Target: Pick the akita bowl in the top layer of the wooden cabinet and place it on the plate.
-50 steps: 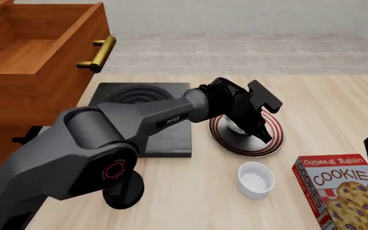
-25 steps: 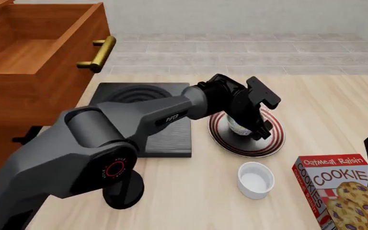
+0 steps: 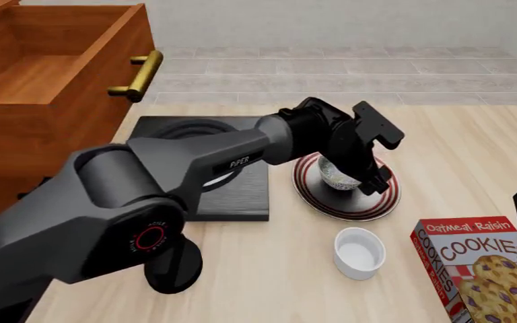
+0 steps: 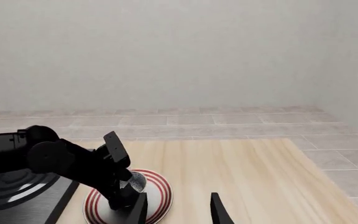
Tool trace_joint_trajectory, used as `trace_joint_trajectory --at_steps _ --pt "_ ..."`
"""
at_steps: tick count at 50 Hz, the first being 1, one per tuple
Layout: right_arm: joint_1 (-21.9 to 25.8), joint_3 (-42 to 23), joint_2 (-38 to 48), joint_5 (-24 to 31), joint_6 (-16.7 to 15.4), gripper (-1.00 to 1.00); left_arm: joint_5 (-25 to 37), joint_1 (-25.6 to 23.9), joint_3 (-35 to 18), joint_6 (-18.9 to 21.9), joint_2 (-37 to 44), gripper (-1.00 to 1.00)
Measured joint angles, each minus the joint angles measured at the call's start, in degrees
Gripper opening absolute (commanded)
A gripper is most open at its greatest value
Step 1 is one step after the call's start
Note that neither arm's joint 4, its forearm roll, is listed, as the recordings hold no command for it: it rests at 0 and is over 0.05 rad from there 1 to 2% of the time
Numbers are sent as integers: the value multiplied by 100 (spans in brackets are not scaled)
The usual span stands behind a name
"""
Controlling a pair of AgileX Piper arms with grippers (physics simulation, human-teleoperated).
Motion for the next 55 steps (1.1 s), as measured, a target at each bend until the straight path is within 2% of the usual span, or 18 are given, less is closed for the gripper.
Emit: trace_joint_trajectory --at_steps 7,28,55 --pt "0 -3 0 -8 -3 100 -28 -32 86 -8 -72 100" --pt "0 -4 0 -33 -21 100 -263 11 791 75 -596 100" --pt "21 -29 0 -64 -102 100 -223 20 946 153 -911 100"
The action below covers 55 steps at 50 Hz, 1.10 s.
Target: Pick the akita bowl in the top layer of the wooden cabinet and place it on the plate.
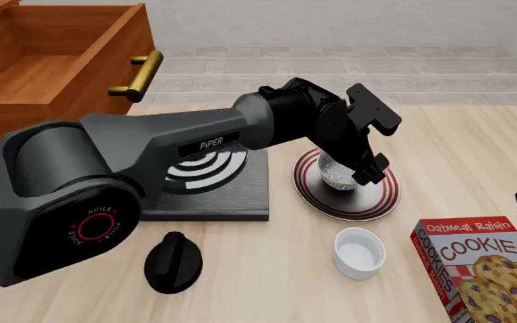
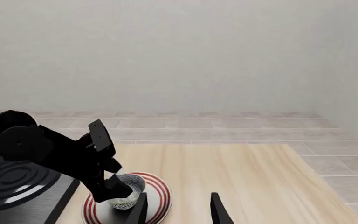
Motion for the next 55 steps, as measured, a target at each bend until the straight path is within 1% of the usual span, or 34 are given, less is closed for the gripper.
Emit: trace_joint_trajectory --at_steps 16,34,44,55 --pt "24 6 -1 -31 -56 100 191 80 -243 133 -62 100" --pt "60 16 -1 -54 -123 100 354 133 -448 112 -242 100" --pt "71 17 -1 -54 -146 100 443 145 -591 33 -323 100" --pt "74 14 -1 -50 -155 100 524 103 -782 -216 -437 100"
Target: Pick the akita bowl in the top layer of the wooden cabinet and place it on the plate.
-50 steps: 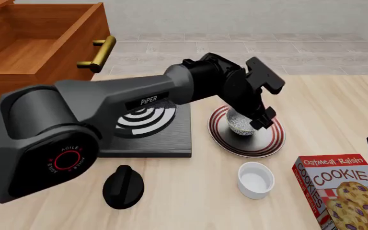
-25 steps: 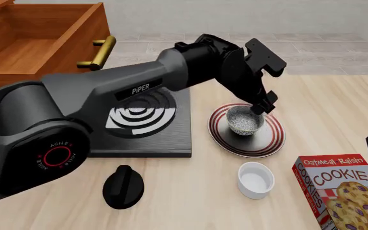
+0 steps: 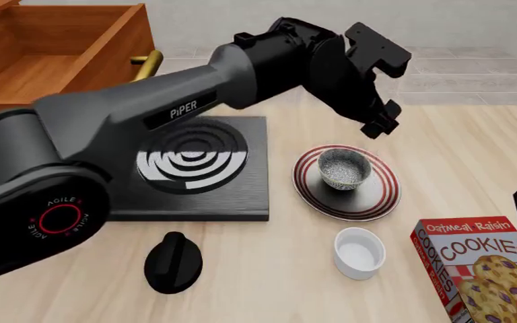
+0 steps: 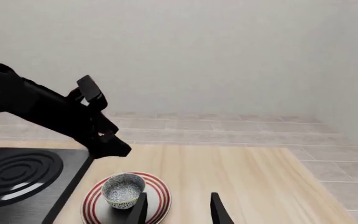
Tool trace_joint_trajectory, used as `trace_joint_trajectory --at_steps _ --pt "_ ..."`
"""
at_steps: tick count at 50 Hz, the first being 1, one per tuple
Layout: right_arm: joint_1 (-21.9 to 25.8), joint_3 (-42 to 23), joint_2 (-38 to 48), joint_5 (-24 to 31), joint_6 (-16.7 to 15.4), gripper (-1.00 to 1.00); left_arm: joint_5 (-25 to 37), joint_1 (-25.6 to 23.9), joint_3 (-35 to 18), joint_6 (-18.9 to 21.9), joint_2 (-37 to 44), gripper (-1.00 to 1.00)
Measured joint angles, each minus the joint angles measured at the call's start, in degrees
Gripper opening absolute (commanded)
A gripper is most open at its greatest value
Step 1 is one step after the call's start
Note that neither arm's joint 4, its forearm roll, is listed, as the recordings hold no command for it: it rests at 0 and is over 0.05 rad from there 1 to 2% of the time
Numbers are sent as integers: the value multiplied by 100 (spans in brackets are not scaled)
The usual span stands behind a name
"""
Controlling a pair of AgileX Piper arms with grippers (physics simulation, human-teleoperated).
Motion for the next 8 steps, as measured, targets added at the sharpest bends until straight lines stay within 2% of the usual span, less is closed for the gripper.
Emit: trace_joint_trajectory --at_steps 8 --pt "1 2 0 1 -2 100 22 -37 -96 -218 -90 100"
